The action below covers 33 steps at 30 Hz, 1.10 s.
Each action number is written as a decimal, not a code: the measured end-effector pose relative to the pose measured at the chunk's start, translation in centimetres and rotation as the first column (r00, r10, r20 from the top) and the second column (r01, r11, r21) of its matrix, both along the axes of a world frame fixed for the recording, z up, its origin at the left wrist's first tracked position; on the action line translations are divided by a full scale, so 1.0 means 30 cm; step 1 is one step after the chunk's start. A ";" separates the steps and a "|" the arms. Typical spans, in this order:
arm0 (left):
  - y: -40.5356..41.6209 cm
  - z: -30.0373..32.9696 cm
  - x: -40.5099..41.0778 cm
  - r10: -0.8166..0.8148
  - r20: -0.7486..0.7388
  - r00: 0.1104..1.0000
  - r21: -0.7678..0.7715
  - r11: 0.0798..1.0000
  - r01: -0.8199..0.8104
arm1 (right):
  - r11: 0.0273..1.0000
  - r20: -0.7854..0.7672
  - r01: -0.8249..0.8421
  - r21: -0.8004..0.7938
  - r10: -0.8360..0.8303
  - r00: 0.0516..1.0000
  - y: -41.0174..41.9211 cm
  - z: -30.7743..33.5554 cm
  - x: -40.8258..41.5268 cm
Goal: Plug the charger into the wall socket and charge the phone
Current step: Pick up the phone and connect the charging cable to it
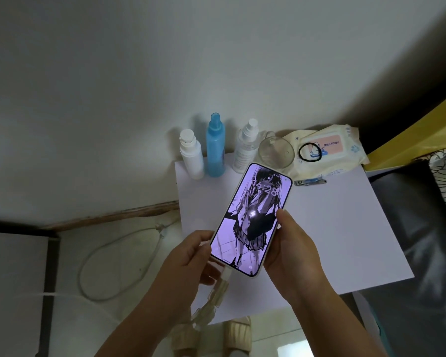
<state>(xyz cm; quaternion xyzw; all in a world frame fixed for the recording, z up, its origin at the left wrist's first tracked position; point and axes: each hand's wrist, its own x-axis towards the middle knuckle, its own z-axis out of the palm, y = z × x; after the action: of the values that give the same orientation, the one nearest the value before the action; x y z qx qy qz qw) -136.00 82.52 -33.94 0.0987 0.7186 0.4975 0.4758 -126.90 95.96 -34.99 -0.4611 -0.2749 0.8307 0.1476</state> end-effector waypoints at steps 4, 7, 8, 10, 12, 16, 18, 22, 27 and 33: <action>0.012 -0.042 -0.009 -0.037 -0.079 0.996 -0.049 0.998 0.034 | 1.000 0.010 -0.017 0.013 0.017 1.000 -0.006 -0.021 0.009; 0.013 -0.090 -0.015 -0.065 -0.127 0.990 -0.107 0.993 0.051 | 0.986 0.119 -0.152 0.068 0.143 0.982 0.002 -0.054 0.028; 0.012 -0.110 -0.019 -0.073 -0.149 0.986 -0.127 0.990 0.054 | 0.972 0.198 -0.220 0.081 0.200 0.959 0.006 -0.066 0.031; 0.009 -0.153 -0.030 -0.091 -0.197 0.976 -0.178 0.982 0.056 | 0.932 0.352 -0.355 0.071 0.309 0.884 0.012 -0.095 0.033; 0.009 -0.199 -0.042 -0.125 -0.229 0.965 -0.224 0.972 0.072 | 0.904 0.443 -0.427 0.031 0.370 0.817 0.013 -0.127 0.034; 0.018 -0.286 -0.061 -0.239 -0.308 0.921 -0.321 0.937 0.135 | 0.883 0.537 -0.466 -0.058 0.421 0.731 0.005 -0.190 0.026; 0.026 -0.317 -0.065 -0.254 -0.328 0.910 -0.340 0.930 0.137 | 0.875 0.561 -0.476 -0.085 0.437 0.703 0.003 -0.214 0.019; 0.030 -0.354 -0.060 -0.249 -0.401 0.881 -0.360 0.928 0.098 | 0.866 0.590 -0.487 -0.114 0.454 0.668 0.005 -0.246 0.003; 0.039 -0.375 -0.063 -0.279 -0.512 0.812 -0.390 0.918 0.070 | 0.856 0.618 -0.501 -0.127 0.464 0.635 0.015 -0.260 -0.014; 0.029 -0.385 -0.066 -0.253 -0.552 0.794 -0.367 0.929 0.040 | 0.834 0.660 -0.538 -0.121 0.472 0.584 0.022 -0.275 -0.022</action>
<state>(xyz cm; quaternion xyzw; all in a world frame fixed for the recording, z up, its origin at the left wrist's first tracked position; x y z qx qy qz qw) -137.98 83.40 -45.50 0.2217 0.8947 0.2726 0.2758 -127.56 96.62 -43.25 -0.6213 -0.4661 0.6030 -0.1818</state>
